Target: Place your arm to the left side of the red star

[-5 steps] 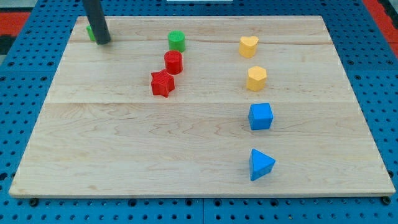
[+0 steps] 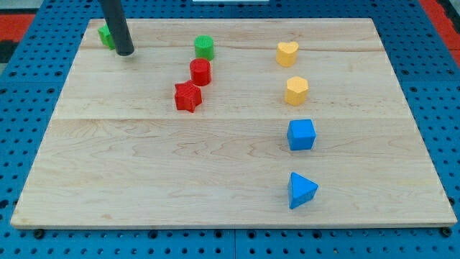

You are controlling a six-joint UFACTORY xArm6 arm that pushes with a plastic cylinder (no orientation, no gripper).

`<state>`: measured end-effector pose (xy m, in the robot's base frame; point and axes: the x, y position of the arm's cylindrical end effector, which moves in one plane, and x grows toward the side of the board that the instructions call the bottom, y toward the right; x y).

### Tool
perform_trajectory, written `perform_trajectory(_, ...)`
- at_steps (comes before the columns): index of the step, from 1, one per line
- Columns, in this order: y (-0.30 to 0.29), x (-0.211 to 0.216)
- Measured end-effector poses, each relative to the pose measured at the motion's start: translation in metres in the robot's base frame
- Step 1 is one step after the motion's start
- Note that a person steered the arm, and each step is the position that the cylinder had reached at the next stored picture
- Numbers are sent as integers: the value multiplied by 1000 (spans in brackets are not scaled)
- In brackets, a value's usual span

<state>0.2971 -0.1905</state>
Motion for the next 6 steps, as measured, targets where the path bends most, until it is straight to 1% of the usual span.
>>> perform_trajectory(1, 4, 26)
perform_trajectory(2, 20, 18)
perform_trajectory(3, 40, 36)
perform_trajectory(4, 44, 93)
perform_trajectory(5, 33, 116)
perform_trajectory(6, 37, 142)
